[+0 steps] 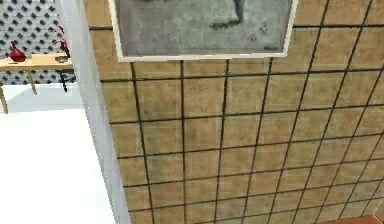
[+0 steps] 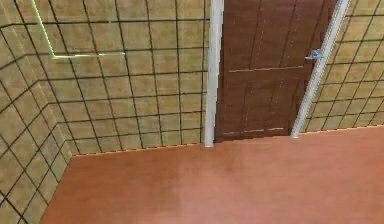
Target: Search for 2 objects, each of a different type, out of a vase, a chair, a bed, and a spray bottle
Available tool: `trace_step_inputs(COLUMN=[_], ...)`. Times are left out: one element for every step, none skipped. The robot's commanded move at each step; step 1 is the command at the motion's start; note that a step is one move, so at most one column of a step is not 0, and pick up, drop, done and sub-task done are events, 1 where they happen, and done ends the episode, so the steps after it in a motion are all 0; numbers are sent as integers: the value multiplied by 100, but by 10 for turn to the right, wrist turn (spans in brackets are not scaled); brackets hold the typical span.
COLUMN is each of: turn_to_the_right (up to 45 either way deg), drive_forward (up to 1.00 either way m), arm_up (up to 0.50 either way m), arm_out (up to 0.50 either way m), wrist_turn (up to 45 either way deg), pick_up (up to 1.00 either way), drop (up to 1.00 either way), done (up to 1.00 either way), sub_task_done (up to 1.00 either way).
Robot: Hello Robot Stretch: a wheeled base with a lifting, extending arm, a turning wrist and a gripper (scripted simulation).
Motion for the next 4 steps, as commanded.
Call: trace_step_inputs(turn_to_the_right=[-240, 0, -450, -240], drive_forward=[0, 45, 0, 0], arm_up=[0, 0, 0, 0], arm_out=[0, 0, 0, 0], wrist_turn=[0, 0, 0, 0], pick_up=[0, 0, 0, 0], drop=[0, 0, 0, 0], done=[0, 0, 0, 0], sub_task_done=[0, 0, 0, 0])
